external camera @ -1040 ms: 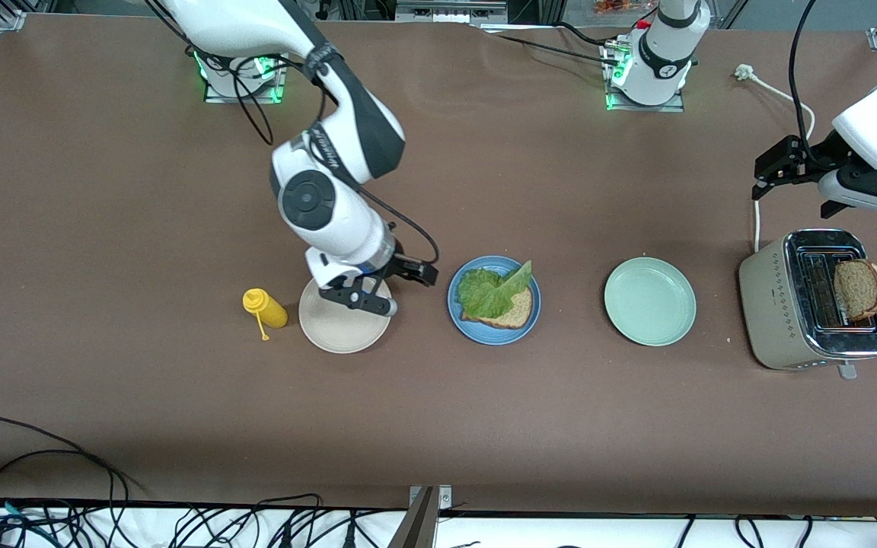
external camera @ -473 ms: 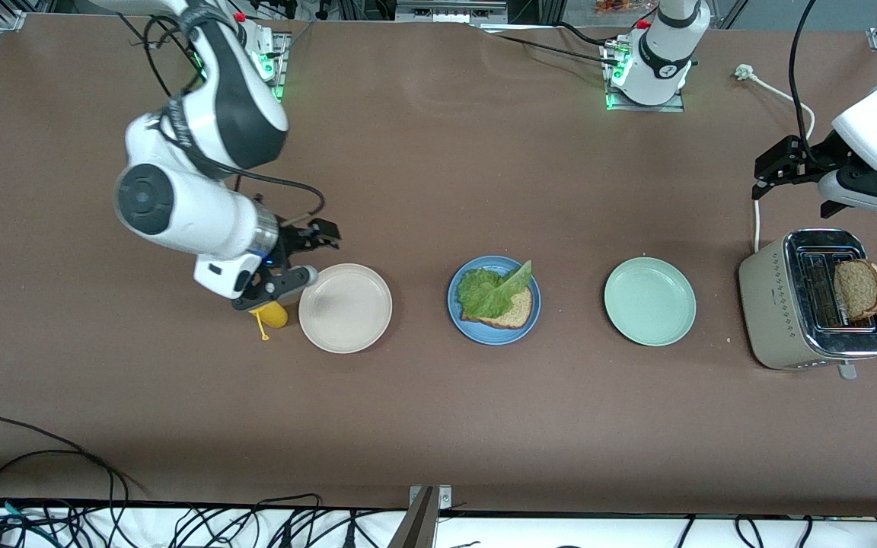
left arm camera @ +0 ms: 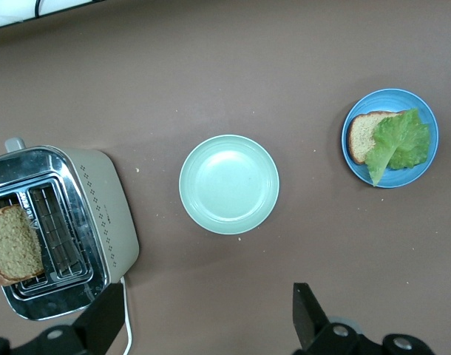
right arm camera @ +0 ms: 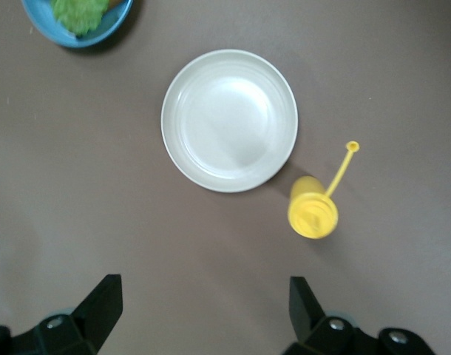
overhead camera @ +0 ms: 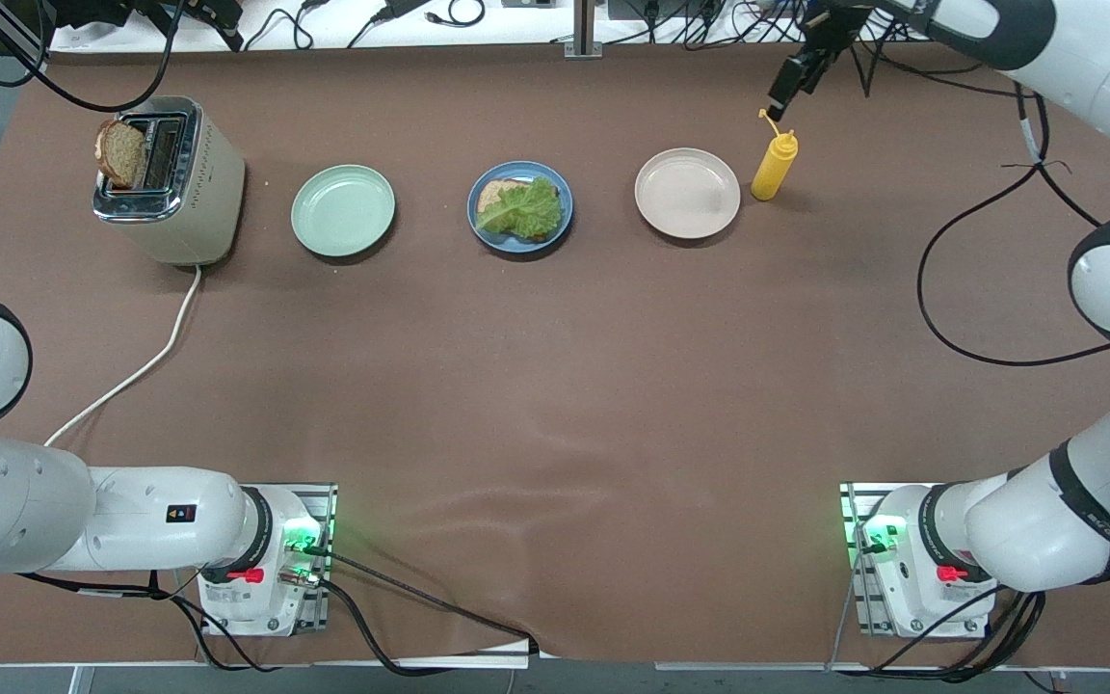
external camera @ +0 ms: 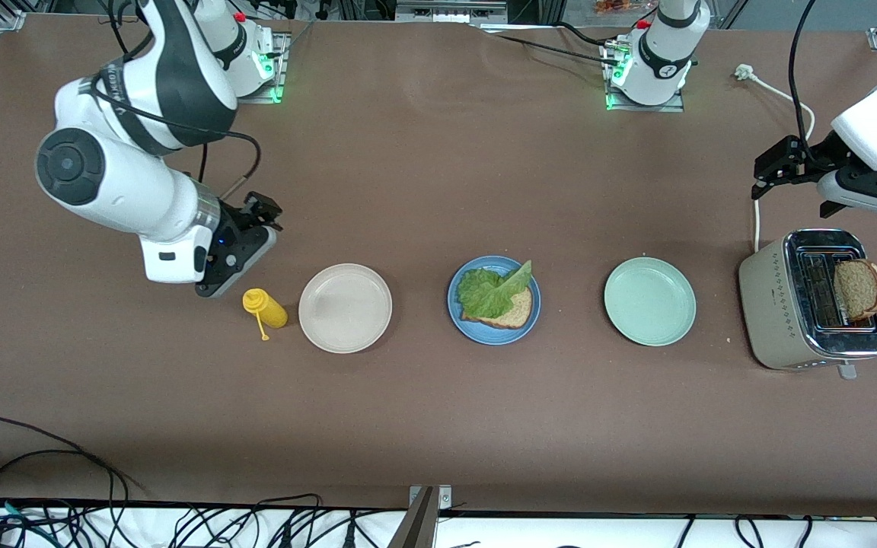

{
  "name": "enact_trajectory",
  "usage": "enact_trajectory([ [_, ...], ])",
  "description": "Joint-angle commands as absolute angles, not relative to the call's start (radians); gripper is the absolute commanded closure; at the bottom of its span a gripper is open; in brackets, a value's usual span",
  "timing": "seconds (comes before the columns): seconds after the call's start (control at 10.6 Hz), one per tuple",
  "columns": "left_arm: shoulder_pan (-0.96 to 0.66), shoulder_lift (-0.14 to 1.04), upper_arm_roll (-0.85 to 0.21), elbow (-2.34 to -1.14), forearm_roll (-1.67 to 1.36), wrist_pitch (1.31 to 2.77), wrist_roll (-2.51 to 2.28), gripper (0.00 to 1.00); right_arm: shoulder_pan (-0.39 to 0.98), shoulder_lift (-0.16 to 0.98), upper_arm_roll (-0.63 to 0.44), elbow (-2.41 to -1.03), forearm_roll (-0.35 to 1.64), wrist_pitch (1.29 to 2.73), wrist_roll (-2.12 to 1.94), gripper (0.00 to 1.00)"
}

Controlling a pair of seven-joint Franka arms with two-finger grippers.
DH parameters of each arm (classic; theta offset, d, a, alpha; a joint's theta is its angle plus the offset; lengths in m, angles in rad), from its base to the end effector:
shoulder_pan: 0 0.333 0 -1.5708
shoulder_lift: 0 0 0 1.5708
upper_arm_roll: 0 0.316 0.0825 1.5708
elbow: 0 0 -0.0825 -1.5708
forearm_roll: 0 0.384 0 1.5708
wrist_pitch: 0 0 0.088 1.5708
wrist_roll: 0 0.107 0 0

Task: Make sandwich in blue plate with both arms
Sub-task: 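Move the right gripper beside the yellow mustard bottle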

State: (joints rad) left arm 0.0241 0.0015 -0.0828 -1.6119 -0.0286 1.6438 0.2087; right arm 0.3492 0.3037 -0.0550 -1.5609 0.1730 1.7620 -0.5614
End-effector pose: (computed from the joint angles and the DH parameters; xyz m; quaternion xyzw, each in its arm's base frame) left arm 0.5602 -0.0358 0.6107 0.9910 -0.1325 0.0162 0.0132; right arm 0.6085 0.2042 0.4634 -0.9142 -0.3950 0.0403 0.0817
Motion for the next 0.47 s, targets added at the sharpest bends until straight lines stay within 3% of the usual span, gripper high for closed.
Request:
enact_trajectory([
  [0.0,0.025,0.015,-0.081,-1.58,-0.034,1.62,0.221,0.0,0.22,0.242,-0.019,-1.634,0.199,1.767,-0.854,0.0],
  [0.38,0.025,0.015,-0.081,-1.58,-0.034,1.618,0.221,0.0,0.18,0.235,-0.011,-1.673,0.201,1.778,-0.919,0.0],
])
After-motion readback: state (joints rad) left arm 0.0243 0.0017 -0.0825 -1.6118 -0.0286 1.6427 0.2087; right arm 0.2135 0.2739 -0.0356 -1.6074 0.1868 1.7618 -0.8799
